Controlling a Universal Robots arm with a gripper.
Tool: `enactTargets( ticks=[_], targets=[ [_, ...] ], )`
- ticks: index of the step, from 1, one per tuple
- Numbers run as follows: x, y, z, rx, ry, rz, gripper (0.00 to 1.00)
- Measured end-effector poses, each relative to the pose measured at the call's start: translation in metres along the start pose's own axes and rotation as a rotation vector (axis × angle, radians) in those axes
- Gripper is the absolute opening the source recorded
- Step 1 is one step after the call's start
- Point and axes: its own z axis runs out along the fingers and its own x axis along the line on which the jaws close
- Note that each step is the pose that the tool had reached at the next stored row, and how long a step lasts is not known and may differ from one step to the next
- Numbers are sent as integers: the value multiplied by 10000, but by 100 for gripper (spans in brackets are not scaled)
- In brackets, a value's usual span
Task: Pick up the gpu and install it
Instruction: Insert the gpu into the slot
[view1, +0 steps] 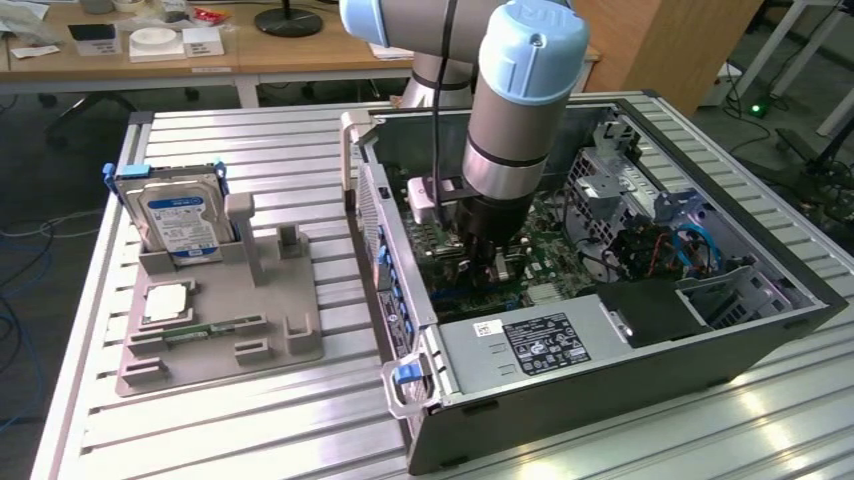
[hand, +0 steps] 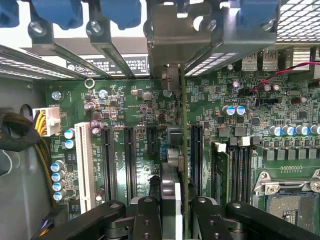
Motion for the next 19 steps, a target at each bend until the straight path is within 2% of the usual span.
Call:
enactTargets(
  ticks=[19],
  targets=[
    [3, 2, 47, 1, 1, 0, 28]
  ],
)
